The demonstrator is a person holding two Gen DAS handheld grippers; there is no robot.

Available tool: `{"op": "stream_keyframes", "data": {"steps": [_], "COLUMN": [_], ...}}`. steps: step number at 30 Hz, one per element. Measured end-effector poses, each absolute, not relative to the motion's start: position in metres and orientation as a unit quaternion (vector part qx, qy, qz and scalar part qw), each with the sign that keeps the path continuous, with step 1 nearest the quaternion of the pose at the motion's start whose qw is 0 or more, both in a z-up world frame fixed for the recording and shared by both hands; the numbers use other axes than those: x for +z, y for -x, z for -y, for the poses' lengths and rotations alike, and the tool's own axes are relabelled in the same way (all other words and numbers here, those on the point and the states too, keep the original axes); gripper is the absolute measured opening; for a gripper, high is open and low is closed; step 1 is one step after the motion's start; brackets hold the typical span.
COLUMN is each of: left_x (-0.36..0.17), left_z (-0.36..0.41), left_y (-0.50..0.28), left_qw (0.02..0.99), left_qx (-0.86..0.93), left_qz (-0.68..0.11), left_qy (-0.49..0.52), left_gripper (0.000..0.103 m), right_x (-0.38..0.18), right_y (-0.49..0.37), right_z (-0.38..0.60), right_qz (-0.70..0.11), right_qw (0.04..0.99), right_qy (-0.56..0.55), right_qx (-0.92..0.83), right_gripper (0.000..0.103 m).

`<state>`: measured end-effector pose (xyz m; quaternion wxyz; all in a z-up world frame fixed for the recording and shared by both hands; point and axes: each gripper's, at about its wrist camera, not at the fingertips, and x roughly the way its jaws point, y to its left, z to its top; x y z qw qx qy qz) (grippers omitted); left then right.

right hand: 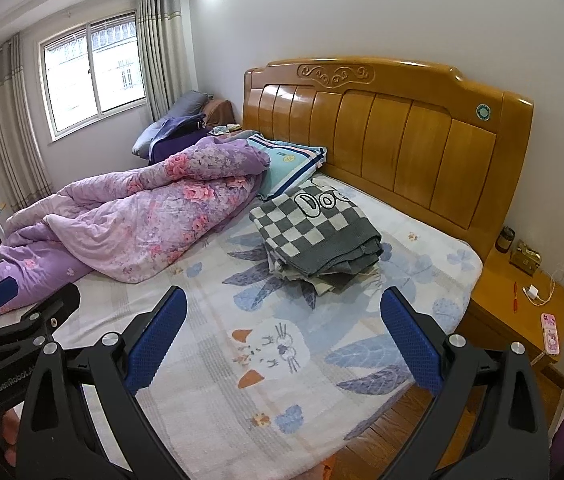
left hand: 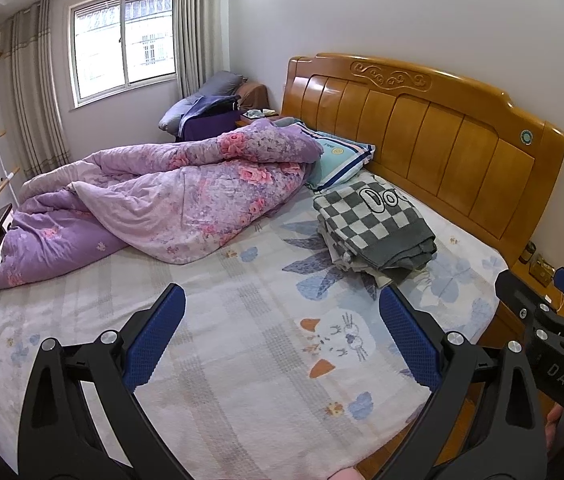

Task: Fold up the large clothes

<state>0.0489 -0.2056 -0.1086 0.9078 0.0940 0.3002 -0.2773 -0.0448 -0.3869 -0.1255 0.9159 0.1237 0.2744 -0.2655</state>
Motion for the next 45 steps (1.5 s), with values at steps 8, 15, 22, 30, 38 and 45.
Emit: {"op": "stream_keyframes", "data": {"steps": [8, 15, 22, 30, 38, 45], "left_x": [-0.107, -0.107, -0.107, -0.107, -0.107, -0.108], "left_z": [0.201, 0.199, 0.196, 0.196, 0.197, 0.198], "left_y": [-0.044, -0.041, -0.037, -0.035, -0.04, -0.042], "left_qw": [0.907, 0.906, 0.903, 0.899, 0.896, 0.895], "left_qx": [-0.281, -0.283, -0.289, -0.298, -0.301, -0.303], "left_qz": [-0.299, -0.301, -0.302, -0.305, -0.312, -0.312], "left_qy": [-0.094, -0.095, -0.098, -0.096, -0.094, -0.097], "left_gripper": [0.098, 0.098, 0.098, 0.098, 0.098, 0.098], "right_x": [-0.122, -0.122, -0.122, -0.125, -0.125, -0.127], "right_y": [0.046, 0.046, 0.042, 0.041, 0.038, 0.038], "right_z": [0.39, 0.387, 0.383, 0.382, 0.382, 0.38], "right_qz": [-0.271, -0.271, -0.272, -0.277, -0.279, -0.284], "right_qw": [0.913, 0.913, 0.915, 0.912, 0.911, 0.908], "right_qy": [-0.134, -0.133, -0.126, -0.135, -0.133, -0.136], "right_qx": [-0.275, -0.274, -0.271, -0.272, -0.273, -0.277], "right_gripper": [0.094, 0.094, 0.094, 0.094, 0.094, 0.094]}}
